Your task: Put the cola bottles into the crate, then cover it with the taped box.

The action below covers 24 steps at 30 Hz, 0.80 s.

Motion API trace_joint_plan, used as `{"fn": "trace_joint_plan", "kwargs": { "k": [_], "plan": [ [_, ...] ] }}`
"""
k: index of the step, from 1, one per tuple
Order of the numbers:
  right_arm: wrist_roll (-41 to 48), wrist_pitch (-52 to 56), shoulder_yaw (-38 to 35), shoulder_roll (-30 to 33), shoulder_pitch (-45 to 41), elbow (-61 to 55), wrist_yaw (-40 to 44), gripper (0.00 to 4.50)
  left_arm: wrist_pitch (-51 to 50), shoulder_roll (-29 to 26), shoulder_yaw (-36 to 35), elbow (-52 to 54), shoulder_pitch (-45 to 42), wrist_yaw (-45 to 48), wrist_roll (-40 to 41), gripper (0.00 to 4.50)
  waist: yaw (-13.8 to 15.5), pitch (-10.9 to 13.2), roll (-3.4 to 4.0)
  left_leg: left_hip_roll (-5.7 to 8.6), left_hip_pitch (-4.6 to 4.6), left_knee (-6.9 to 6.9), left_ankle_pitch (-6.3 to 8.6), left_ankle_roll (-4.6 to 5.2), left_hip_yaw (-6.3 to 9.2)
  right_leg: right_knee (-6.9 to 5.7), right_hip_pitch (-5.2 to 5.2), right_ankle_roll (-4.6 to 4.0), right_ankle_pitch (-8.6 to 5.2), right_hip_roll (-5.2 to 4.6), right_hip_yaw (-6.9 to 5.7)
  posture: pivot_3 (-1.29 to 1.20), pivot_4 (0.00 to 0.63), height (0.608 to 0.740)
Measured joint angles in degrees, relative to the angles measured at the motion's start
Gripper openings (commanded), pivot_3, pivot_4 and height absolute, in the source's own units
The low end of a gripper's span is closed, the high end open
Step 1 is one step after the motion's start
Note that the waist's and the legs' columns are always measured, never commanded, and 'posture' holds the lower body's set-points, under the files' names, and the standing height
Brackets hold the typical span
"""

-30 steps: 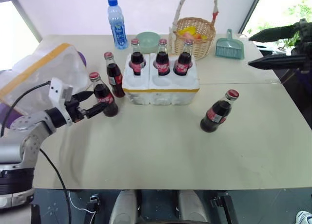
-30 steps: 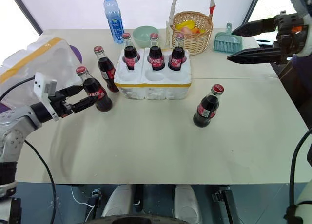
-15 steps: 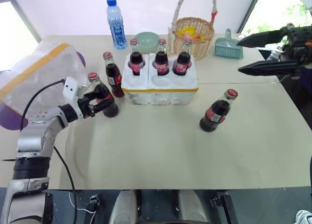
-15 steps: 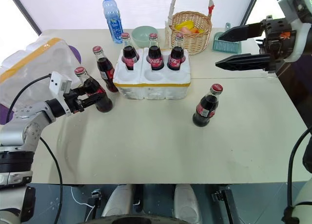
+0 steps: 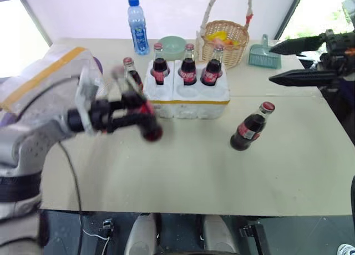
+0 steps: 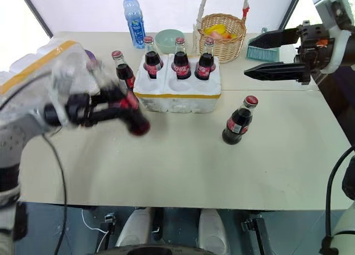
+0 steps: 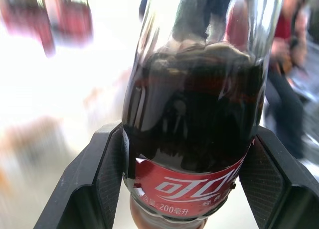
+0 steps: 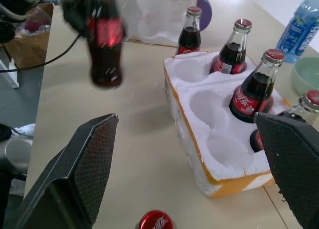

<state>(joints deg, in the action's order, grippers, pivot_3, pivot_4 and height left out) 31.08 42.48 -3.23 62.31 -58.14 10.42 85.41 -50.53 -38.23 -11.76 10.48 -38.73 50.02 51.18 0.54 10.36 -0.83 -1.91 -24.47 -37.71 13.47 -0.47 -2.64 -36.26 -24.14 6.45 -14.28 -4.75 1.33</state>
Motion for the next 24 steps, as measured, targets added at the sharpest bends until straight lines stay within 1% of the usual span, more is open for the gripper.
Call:
{"fn": "trace_joint_plan", "kwargs": {
  "k": [1,4,6,8,10,16,20,24],
  "plan": [
    [-0.1,-0.1,0.0,-0.4,0.1,0.0,-0.5,4.5,0.9,3.3,0.8,-2.5,-4.0,-3.0,-1.4,2.65,0.1,0.0,0.0,0.02,-0.02,-0.05,0.01,0.02,0.0,0.02,0.03,0.23,0.13,0.0,0.01,0.0,0.15,0.74],
    [-0.3,-0.3,-0.1,-1.0,0.6,-0.1,-1.8,4.5,4.6,11.4,3.8,-10.1,-11.3,-9.8,-7.0,2.65,0.1,0.0,0.0,0.04,-0.07,-0.13,0.06,0.11,0.0,0.04,0.03,0.28,0.16,0.0,0.03,0.0,0.15,0.74],
    [-0.3,-0.2,-0.3,-1.3,1.1,-0.3,-2.7,4.5,7.1,15.2,5.7,-14.5,-13.7,-11.8,-9.9,2.65,0.0,0.0,-0.04,0.04,-0.18,-0.13,0.08,0.14,0.0,0.06,-0.07,0.29,0.16,0.01,0.03,0.0,0.15,0.74],
    [-0.2,0.0,-0.4,-1.7,1.8,-0.6,-4.0,4.5,10.5,17.8,8.5,-18.9,-16.1,-12.9,-14.4,2.65,-0.2,0.0,-0.03,0.04,-0.32,-0.13,0.08,0.14,-0.01,0.06,-0.25,0.3,0.16,0.02,0.04,0.0,0.15,0.74],
    [-0.2,0.1,-0.5,-1.9,2.5,-1.3,-5.0,4.5,13.5,19.0,10.0,-22.1,-17.2,-13.2,-17.5,2.65,-0.4,0.1,-0.02,0.02,-0.33,-0.11,0.08,0.14,0.0,0.04,-0.31,0.3,0.16,0.04,0.04,0.0,0.15,0.74],
    [-0.9,-0.7,-0.6,-2.2,3.1,-2.2,-7.6,4.5,20.5,19.9,15.3,-27.8,-18.0,-12.8,-27.5,2.65,-0.8,0.1,-0.02,0.02,-0.42,-0.18,0.08,0.14,0.0,0.02,-0.33,0.31,0.17,0.04,0.04,0.0,0.15,0.74],
    [-1.7,-2.0,-0.3,-2.3,3.1,-2.1,-8.1,4.5,20.8,21.4,17.8,-28.2,-17.9,-11.0,-29.9,2.65,-0.7,0.1,-0.03,0.03,-0.58,-0.23,0.08,0.14,0.03,0.08,-0.39,0.37,0.2,0.03,0.03,0.0,0.15,0.74],
    [-2.9,-3.5,-0.3,-2.3,3.8,-1.0,-8.5,4.5,20.0,21.5,18.1,-28.4,-18.0,-9.6,-31.2,2.65,-0.4,0.1,-0.02,0.03,-0.62,-0.26,0.08,0.14,0.05,0.07,-0.43,0.4,0.22,0.03,0.03,0.0,0.15,0.74]
  ]
}}
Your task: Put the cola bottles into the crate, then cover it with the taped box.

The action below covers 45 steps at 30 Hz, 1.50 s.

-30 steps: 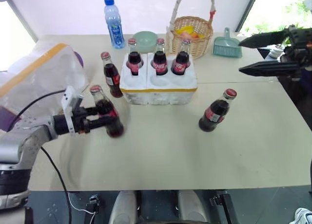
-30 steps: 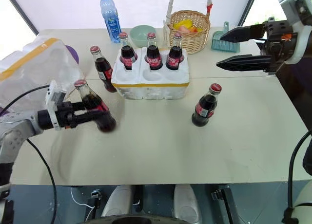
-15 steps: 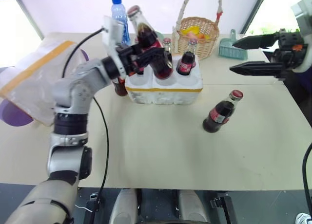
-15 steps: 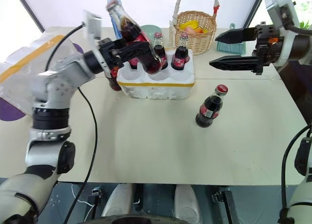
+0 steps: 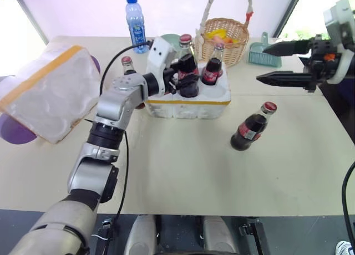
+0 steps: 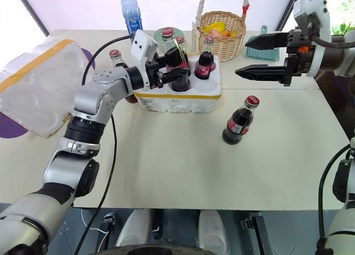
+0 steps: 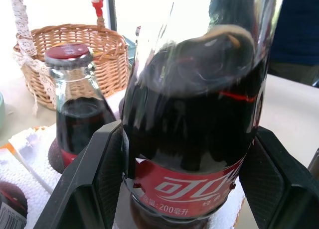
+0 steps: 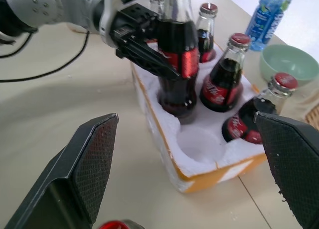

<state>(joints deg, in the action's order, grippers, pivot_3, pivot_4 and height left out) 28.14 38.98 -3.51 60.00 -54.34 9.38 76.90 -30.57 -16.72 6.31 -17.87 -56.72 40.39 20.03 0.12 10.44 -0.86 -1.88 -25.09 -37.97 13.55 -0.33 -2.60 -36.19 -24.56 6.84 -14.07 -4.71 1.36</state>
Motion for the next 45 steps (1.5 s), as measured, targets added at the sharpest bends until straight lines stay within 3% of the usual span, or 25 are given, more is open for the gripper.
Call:
{"fn": "trace_joint_plan", "kwargs": {
  "k": [8,12,16,19,23,26,29,35,45],
  "plan": [
    [-2.0,-2.2,0.8,-1.5,0.9,0.7,-1.1,4.5,1.2,4.2,4.4,-16.6,-6.4,-0.9,-8.7,2.65,0.5,0.0,0.04,0.04,-0.04,-0.12,0.01,0.03,0.0,0.03,0.03,0.1,0.05,-0.01,0.0,0.0,0.15,0.74],
    [-2.2,-2.4,0.8,-1.5,1.1,0.9,-1.4,4.5,3.6,5.8,3.8,-20.3,-7.6,0.2,-10.0,4.46,0.7,-0.1,0.1,0.04,0.01,-0.18,0.0,0.02,0.05,-0.01,0.12,0.09,0.07,-0.01,-0.02,0.0,0.15,0.74],
    [-2.2,-2.5,0.8,-1.6,2.3,0.7,-2.1,4.5,3.9,5.6,3.2,-19.2,-6.8,0.8,-10.6,4.46,0.7,-0.1,0.09,0.06,0.01,-0.25,0.01,0.02,0.07,0.02,0.19,0.1,0.09,-0.03,-0.01,0.0,0.15,0.74],
    [-2.2,-2.5,0.6,-1.6,2.8,0.2,-2.3,4.5,0.2,2.5,1.3,-10.1,-1.4,3.8,-7.7,4.46,0.2,-0.1,0.1,0.02,0.01,-0.16,0.0,0.01,0.08,-0.04,0.07,0.1,0.09,-0.01,0.0,0.0,0.15,0.74],
    [-2.2,-2.4,0.2,-1.4,4.1,-0.2,-2.6,4.5,-6.4,-5.1,-4.9,8.7,9.9,10.3,1.8,4.46,-1.0,0.0,0.15,-0.03,-0.01,-0.01,-0.01,0.0,0.13,-0.08,-0.04,0.09,0.08,0.02,0.01,0.0,0.15,0.74],
    [-2.1,-2.4,-0.8,-1.2,5.6,-0.3,-3.2,4.5,-10.2,-14.1,-15.1,22.1,21.0,12.5,9.5,4.46,-1.5,0.0,0.2,-0.08,0.03,-0.01,-0.01,-0.01,0.09,-0.1,-0.05,0.09,0.08,0.03,0.03,0.0,0.15,0.74],
    [-2.0,-2.4,-1.3,-1.3,6.0,-0.3,-3.4,4.5,-10.5,-16.8,-19.7,22.3,23.5,7.8,8.7,4.46,-0.4,0.0,0.2,-0.03,0.07,-0.16,-0.03,-0.04,0.15,-0.12,0.14,0.08,0.09,0.01,-0.06,0.0,0.15,0.74],
    [-2.0,-2.4,-1.3,-1.5,5.8,-0.7,-3.4,4.5,-5.1,-16.4,-19.9,10.9,22.7,-3.7,0.9,4.46,0.7,0.0,0.17,0.02,0.04,-0.25,-0.03,-0.04,0.1,0.05,0.23,0.02,0.14,-0.02,-0.05,0.0,0.15,0.74],
    [-2.0,-2.0,-1.1,-2.9,4.1,-0.7,-4.0,4.5,6.8,-9.4,-13.7,-2.7,13.7,-5.3,-4.3,4.46,0.1,0.0,0.17,0.0,0.03,-0.18,-0.03,-0.04,0.05,0.0,0.12,0.09,0.18,0.01,-0.03,0.0,0.15,0.74]
  ]
}}
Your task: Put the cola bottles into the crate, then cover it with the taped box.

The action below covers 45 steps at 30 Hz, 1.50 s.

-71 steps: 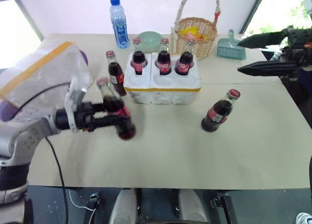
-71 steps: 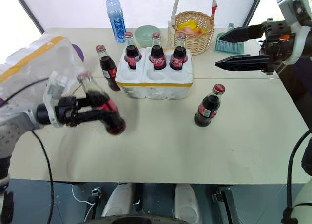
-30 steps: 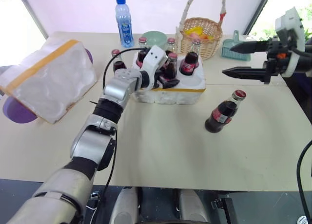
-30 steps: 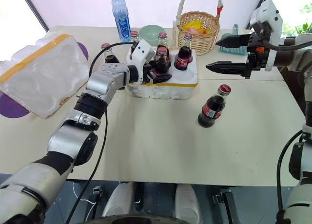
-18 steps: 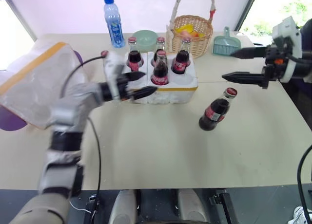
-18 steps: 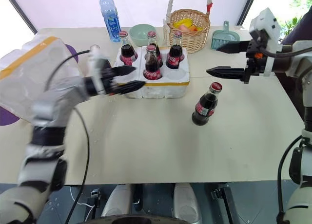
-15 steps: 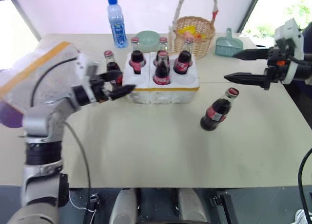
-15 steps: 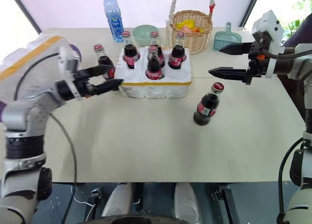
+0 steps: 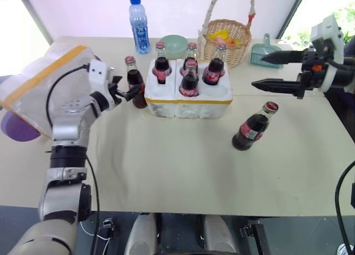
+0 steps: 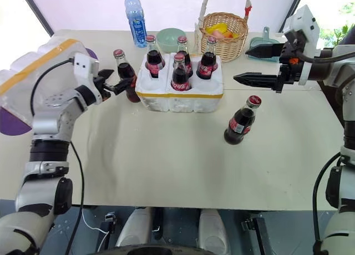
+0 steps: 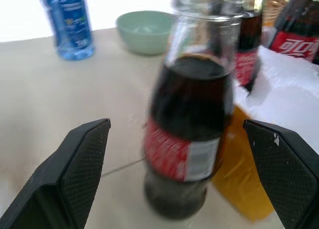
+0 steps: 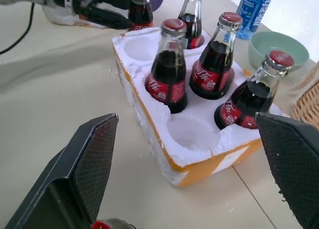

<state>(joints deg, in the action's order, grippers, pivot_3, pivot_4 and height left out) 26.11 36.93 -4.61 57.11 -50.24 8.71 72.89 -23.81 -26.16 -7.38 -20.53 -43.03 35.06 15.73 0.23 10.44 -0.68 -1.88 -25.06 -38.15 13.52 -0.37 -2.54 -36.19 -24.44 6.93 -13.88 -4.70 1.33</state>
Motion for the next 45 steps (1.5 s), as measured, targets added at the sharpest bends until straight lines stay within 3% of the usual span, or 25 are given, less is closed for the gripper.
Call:
{"fn": "trace_joint_plan", "kwargs": {
  "k": [11,20,23,25,28,31,36,39,45],
  "plan": [
    [0.3,0.4,-0.1,-0.2,0.0,-0.5,-1.0,4.5,5.3,0.3,1.6,-9.4,-3.1,1.0,-3.2,4.46,0.5,0.0,0.01,0.01,-0.01,0.0,0.0,0.0,0.0,-0.01,-0.01,0.0,0.0,0.0,0.0,0.0,0.15,0.74],
    [1.1,0.4,-0.1,-0.9,-0.3,-0.1,-1.7,4.5,13.8,2.7,3.4,-23.9,-9.8,0.2,-7.7,4.46,0.6,0.0,0.0,0.02,-0.04,-0.03,0.0,0.0,0.0,0.0,-0.01,0.03,0.02,-0.01,-0.01,0.0,0.15,0.74],
    [1.2,0.4,-0.1,-0.8,-0.2,-0.1,-1.8,4.5,15.8,3.2,3.4,-27.4,-11.2,-0.2,-8.3,3.63,0.5,0.0,0.0,0.03,-0.05,-0.03,0.0,0.0,0.0,0.0,-0.01,0.04,0.02,-0.01,-0.01,0.0,0.15,0.74],
    [1.2,0.4,-0.1,-0.8,-0.2,-0.1,-1.9,4.5,16.9,3.6,3.3,-28.5,-11.5,-0.2,-8.5,2.79,0.4,0.0,0.0,0.02,-0.05,-0.03,0.0,0.0,0.0,0.0,-0.01,0.04,0.02,-0.01,-0.01,0.0,0.15,0.74],
    [1.4,0.4,-0.3,-0.8,-0.2,-0.1,-2.1,4.5,17.1,3.1,3.3,-28.7,-11.5,0.6,-8.5,2.83,0.4,0.0,0.0,0.02,-0.04,-0.02,0.0,0.0,0.01,-0.01,-0.02,0.04,0.02,0.0,-0.01,0.0,0.15,0.74],
    [1.7,0.4,-0.3,-0.6,0.6,-0.8,-2.1,4.5,15.3,1.8,3.2,-26.4,-10.3,2.9,-7.7,2.83,0.3,0.0,0.0,0.02,-0.07,-0.02,0.0,0.0,0.0,0.0,-0.04,0.04,0.02,0.0,0.0,0.0,0.15,0.74],
    [1.9,0.9,-0.6,0.6,1.4,-1.2,-1.6,4.5,0.8,-7.4,2.5,-9.2,-2.2,17.3,1.0,2.83,-0.8,0.2,-0.11,-0.02,-0.37,0.03,-0.01,-0.01,0.03,-0.06,-0.38,0.04,0.02,0.01,-0.01,0.0,0.15,0.74],
    [2.3,1.4,-0.8,1.4,1.8,-1.3,-0.7,4.5,-7.5,-12.1,0.9,1.0,-2.1,24.3,8.0,2.83,-0.7,0.2,-0.14,0.0,-0.34,0.0,-0.03,-0.03,0.04,-0.05,-0.3,0.04,0.02,-0.02,-0.01,0.0,0.15,0.74],
    [4.8,2.7,-0.9,2.5,2.0,-4.7,2.4,4.5,-12.2,-9.5,-0.8,2.8,-11.6,22.4,12.1,2.83,0.5,0.2,-0.14,0.02,-0.3,-0.11,-0.03,-0.03,0.05,-0.01,-0.19,0.11,0.06,-0.02,-0.02,0.0,0.15,0.74]
  ]
}}
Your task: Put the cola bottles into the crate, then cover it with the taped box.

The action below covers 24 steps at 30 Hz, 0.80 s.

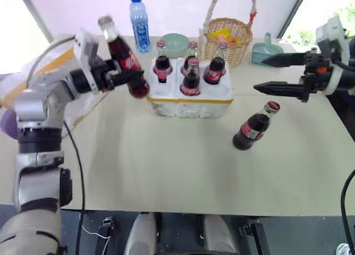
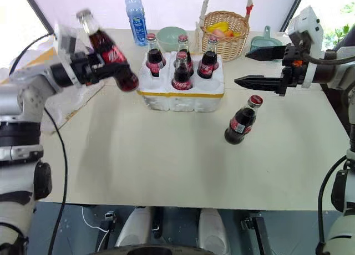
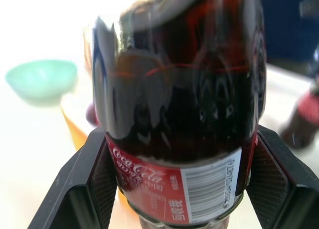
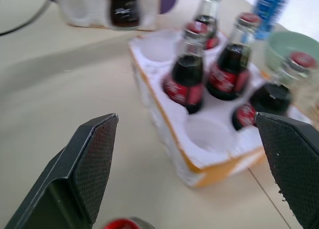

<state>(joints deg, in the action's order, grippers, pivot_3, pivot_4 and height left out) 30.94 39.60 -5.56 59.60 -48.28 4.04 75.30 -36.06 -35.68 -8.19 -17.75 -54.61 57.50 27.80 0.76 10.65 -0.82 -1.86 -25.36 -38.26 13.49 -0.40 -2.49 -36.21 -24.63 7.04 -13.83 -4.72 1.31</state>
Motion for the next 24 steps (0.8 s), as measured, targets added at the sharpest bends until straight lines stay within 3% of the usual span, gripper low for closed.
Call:
{"fn": "trace_joint_plan", "kwargs": {
  "k": [9,14,24],
  "plan": [
    [2.2,1.7,-0.3,0.1,1.0,-5.0,0.2,4.5,10.4,10.3,6.9,-13.2,-5.3,-2.9,-7.3,2.83,-0.9,0.0,-0.02,-0.02,0.0,0.04,0.0,0.02,0.0,-0.03,-0.08,0.01,0.0,0.04,0.01,0.0,0.15,0.74],
    [2.1,1.7,-0.3,0.1,1.1,-5.0,-0.8,4.5,16.9,10.2,8.7,-16.1,-7.1,-2.7,-11.6,2.83,-1.3,0.0,0.0,-0.01,0.01,0.04,0.0,0.02,0.0,-0.02,-0.06,0.01,0.0,0.03,0.01,0.0,0.15,0.74],
    [2.0,1.5,-0.7,0.1,2.6,-4.9,-1.8,4.5,17.6,7.6,8.8,-17.2,-6.6,-1.7,-13.4,2.83,-1.5,0.0,0.0,-0.02,0.02,0.05,0.0,0.02,0.0,-0.05,-0.06,0.01,0.0,0.03,0.01,0.0,0.15,0.74]
  ]
}}
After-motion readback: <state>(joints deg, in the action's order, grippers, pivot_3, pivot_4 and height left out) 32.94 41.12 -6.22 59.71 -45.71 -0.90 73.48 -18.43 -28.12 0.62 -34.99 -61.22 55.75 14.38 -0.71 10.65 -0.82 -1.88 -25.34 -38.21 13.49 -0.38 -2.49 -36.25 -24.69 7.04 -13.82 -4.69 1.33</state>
